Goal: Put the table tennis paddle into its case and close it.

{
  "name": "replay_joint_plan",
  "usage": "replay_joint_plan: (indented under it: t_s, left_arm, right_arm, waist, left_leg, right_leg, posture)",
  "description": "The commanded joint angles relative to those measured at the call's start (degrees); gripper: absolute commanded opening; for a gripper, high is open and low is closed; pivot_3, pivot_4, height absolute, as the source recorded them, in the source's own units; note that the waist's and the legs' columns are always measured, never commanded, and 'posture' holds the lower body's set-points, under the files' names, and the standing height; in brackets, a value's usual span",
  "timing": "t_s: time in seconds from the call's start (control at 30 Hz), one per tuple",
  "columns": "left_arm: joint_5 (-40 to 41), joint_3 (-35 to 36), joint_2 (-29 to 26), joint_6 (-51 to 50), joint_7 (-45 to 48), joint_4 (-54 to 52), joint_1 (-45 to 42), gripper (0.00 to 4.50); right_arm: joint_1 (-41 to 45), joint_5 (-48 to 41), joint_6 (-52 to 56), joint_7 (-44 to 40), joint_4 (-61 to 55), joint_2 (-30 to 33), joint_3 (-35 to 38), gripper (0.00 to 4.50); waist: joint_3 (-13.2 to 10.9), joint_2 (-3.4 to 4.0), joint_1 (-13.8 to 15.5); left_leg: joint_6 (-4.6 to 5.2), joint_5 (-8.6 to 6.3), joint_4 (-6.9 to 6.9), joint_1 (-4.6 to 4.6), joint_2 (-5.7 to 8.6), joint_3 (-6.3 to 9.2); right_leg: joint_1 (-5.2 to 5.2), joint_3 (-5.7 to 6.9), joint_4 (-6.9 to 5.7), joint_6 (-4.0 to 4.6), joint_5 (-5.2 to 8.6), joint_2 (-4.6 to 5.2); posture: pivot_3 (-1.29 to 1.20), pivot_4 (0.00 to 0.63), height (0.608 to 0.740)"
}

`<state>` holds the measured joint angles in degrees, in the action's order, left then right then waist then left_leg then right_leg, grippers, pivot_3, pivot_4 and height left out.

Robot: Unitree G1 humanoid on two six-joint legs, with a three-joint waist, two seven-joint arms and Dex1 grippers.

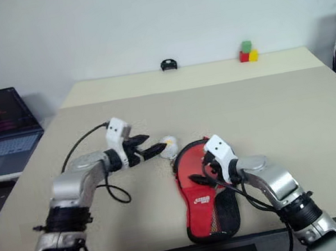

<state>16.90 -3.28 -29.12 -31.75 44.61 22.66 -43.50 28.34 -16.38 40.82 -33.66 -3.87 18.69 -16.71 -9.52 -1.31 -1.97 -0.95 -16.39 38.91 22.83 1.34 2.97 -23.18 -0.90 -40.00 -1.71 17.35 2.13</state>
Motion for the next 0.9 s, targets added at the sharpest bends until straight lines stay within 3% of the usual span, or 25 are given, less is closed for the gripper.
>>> replay_joint_plan:
  t_s: [0.03, 0.3, 0.57, 0.67, 0.9]
  left_arm:
    - [-3.69, -2.05, 1.67, 4.87, 1.42, 7.56, -4.56, 4.44]
    - [-9.08, -3.82, 6.43, 11.96, 2.94, 25.73, -12.1, 4.44]
    - [-10.48, -3.39, 9.34, 13.44, 6.8, 31.6, -13.15, 4.44]
    - [-10.84, -2.99, 9.71, 14.14, 7.5, 32.01, -13.04, 3.81]
    - [-10.77, -2.13, 9.3, 13.65, 8.24, 31.02, -11.9, 1.35]
  right_arm:
    - [-0.51, 0.63, -0.03, 0.52, -1.06, -0.73, 0.58, 4.5]
    - [-1.48, 0.92, 0.46, 1.5, -2.19, -1.6, 1.11, 4.5]
    - [-2.16, 0.76, 1.23, 2.68, -3.21, -2.39, 2.18, 4.5]
    - [-2.27, 0.92, 1.27, 3.08, -3.55, -2.39, 2.5, 4.5]
    - [-1.87, 2.59, 2.53, 4.1, -2.26, -0.77, 2.59, 4.5]
  waist:
    - [0.0, 0.0, -0.01]
    - [0.01, -0.01, 0.08]
    - [0.01, -0.02, 0.16]
    - [0.02, -0.02, 0.22]
    - [0.02, -0.04, 0.24]
  left_leg:
    - [0.0, 0.0, 0.0, 0.0, 0.0, 0.0]
    - [0.0, 0.0, 0.01, 0.02, 0.01, 0.0]
    - [0.0, 0.0, 0.02, 0.03, 0.02, 0.02]
    - [0.0, 0.0, 0.02, 0.03, 0.03, 0.02]
    - [0.0, 0.0, 0.02, 0.03, 0.03, 0.02]
  right_leg:
    - [0.0, 0.0, -0.01, 0.0, 0.0, 0.0]
    - [-0.01, 0.02, 0.0, 0.0, 0.0, 0.0]
    - [-0.01, 0.03, -0.01, 0.0, 0.0, 0.01]
    - [-0.01, 0.02, 0.0, 0.0, 0.0, 0.01]
    - [-0.01, 0.02, -0.01, 0.0, 0.0, 0.02]
  posture:
    - [0.0, 0.15, 0.74]
    - [0.0, 0.15, 0.74]
    - [0.0, 0.15, 0.74]
    - [0.0, 0.15, 0.74]
    - [0.0, 0.15, 0.74]
